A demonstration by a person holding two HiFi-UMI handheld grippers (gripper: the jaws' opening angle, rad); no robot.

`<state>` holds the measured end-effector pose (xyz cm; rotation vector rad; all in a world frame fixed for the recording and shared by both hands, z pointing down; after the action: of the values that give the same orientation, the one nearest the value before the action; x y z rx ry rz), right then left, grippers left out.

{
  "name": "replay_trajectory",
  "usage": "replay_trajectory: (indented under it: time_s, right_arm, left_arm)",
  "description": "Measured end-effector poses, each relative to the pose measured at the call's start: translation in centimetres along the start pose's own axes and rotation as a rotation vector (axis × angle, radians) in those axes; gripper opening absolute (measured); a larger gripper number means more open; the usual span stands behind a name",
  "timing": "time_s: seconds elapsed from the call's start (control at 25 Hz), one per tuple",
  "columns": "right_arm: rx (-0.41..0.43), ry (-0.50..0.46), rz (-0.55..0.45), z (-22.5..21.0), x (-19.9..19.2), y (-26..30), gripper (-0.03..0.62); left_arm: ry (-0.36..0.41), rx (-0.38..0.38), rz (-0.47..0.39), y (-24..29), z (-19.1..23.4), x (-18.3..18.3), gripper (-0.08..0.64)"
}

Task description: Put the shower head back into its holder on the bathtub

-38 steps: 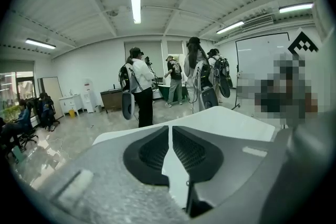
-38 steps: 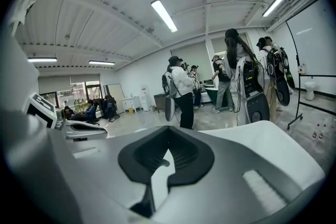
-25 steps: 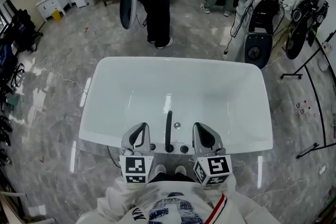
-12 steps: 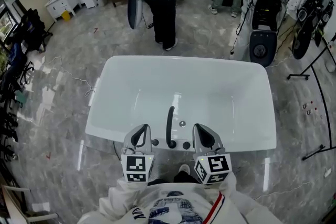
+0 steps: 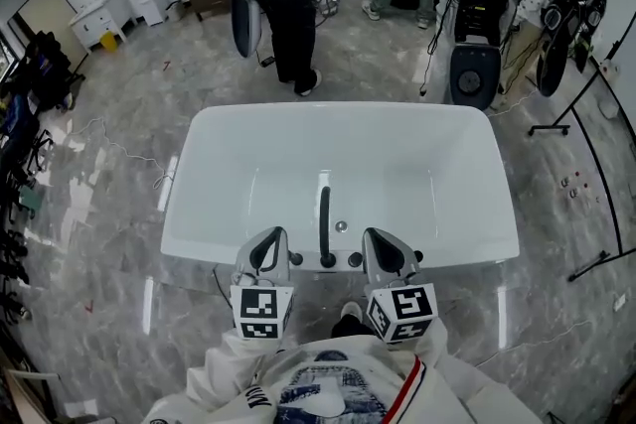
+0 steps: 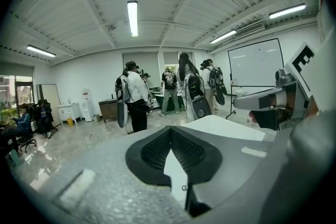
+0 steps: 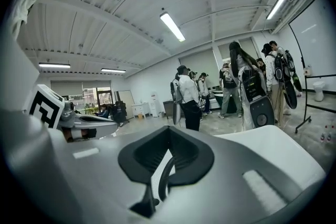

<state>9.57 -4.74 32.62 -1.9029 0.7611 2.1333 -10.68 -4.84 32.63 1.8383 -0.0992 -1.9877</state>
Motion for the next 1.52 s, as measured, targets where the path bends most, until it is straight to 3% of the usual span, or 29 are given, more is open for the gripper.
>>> replay_trajectory:
  time_s: [0.68, 1.04, 1.52]
  right_arm:
    - [-0.134, -0.057, 0.001, 11.0, 0.4, -6.7, 0.005]
    - [-0.160, -0.062, 0.023, 16.4, 0.4, -11.0, 0.005]
    - [-0.110, -0.032, 0.066, 15.9, -1.7, -12.9, 0.005]
  left_arm:
    - [-0.017, -0.080, -0.061, -11.7, 4.3, -2.3, 0.000]
    - [-0.032, -0.099, -0.035, -17.6, 5.5, -4.7, 0.000]
    - [-0.036, -0.093, 0.020, -18.1, 2.5, -6.5, 0.000]
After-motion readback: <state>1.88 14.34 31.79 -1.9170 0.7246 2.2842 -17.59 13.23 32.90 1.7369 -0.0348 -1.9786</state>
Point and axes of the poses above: the fingertips, and each gripper's own axes: y forward along the fingers, z to its left, x out of its top, the point moved 5 cm from there along -y, backward along the fingers, and after that the axes turned 14 degrees about -y, right-handed, at the moved point
